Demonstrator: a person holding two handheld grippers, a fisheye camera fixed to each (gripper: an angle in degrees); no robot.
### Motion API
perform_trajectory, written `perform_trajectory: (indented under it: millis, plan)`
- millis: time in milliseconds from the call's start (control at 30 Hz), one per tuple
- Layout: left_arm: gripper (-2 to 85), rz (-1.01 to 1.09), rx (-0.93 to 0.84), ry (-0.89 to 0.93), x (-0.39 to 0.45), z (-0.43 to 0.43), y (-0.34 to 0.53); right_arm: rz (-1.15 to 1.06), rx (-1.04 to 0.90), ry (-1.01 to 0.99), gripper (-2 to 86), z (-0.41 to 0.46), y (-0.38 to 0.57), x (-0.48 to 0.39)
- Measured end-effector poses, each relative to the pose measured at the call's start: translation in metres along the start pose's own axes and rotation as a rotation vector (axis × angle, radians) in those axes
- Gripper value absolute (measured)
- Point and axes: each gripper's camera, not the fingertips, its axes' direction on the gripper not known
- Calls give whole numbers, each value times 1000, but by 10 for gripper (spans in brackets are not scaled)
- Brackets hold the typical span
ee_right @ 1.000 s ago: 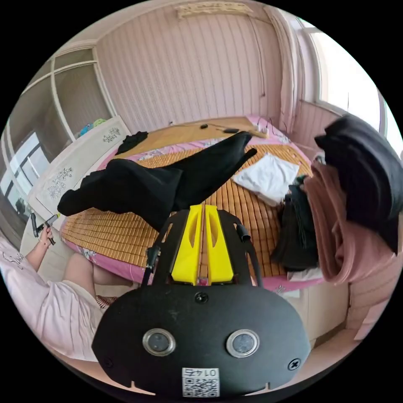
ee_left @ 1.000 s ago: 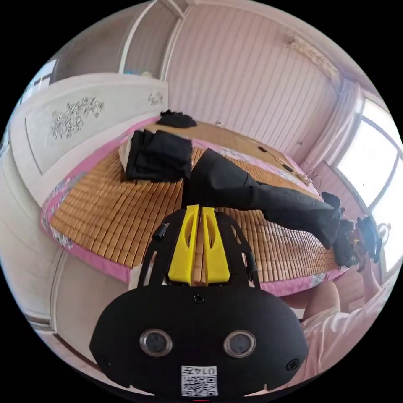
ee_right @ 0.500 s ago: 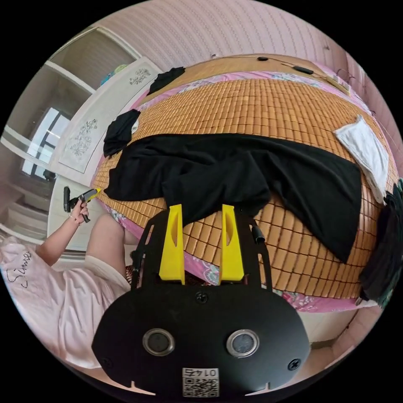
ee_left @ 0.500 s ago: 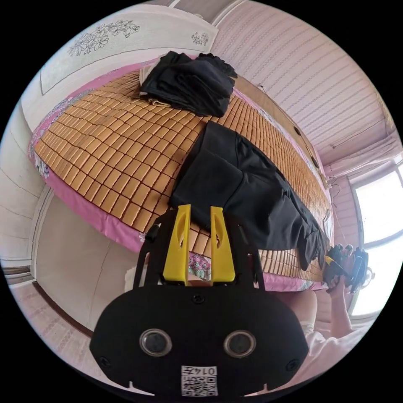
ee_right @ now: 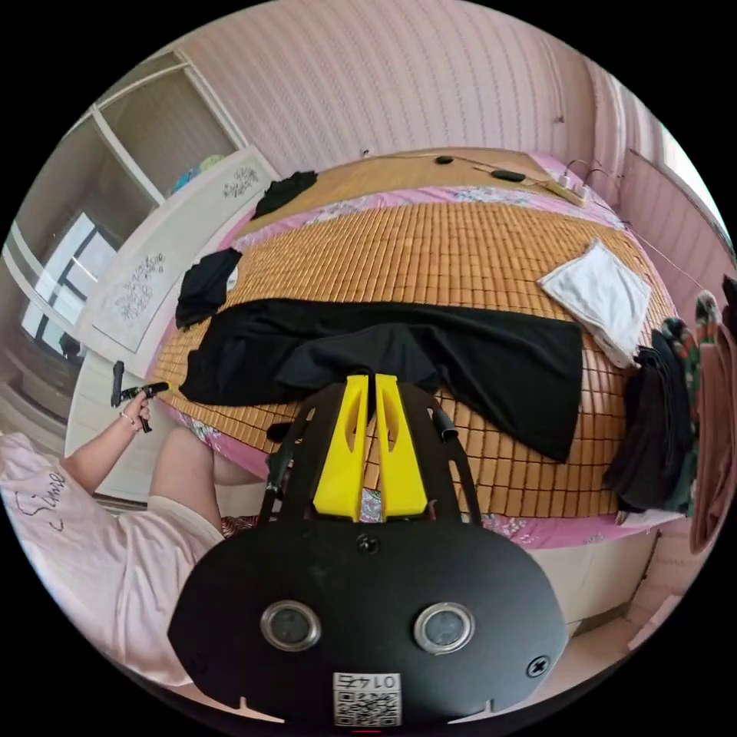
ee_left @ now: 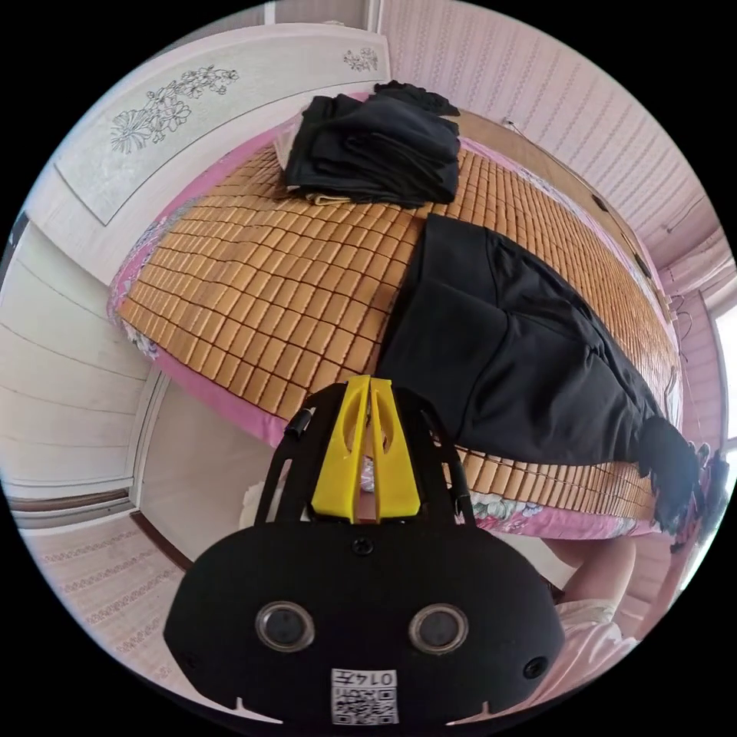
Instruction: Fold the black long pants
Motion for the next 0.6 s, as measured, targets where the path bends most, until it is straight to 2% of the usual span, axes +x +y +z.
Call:
perform_trajectory:
  millis: [133, 233, 367, 533, 600]
  plan:
    - [-6, 16, -39, 109, -21, -1, 6, 160, 126, 57, 6, -71, 32, 58]
    - [4, 3, -61, 147, -10, 10, 5, 257, 107, 215, 5, -80, 60, 95]
    - [81, -4, -118, 261, 11, 32, -6, 282, 16, 330, 0, -56, 85, 117]
    - [79, 55, -168, 39, 43, 44, -24, 320, -22, 271, 19, -32, 96, 124]
    - [65, 83, -187, 36, 45, 45, -29, 374, -61, 222, 98, -13, 94, 135]
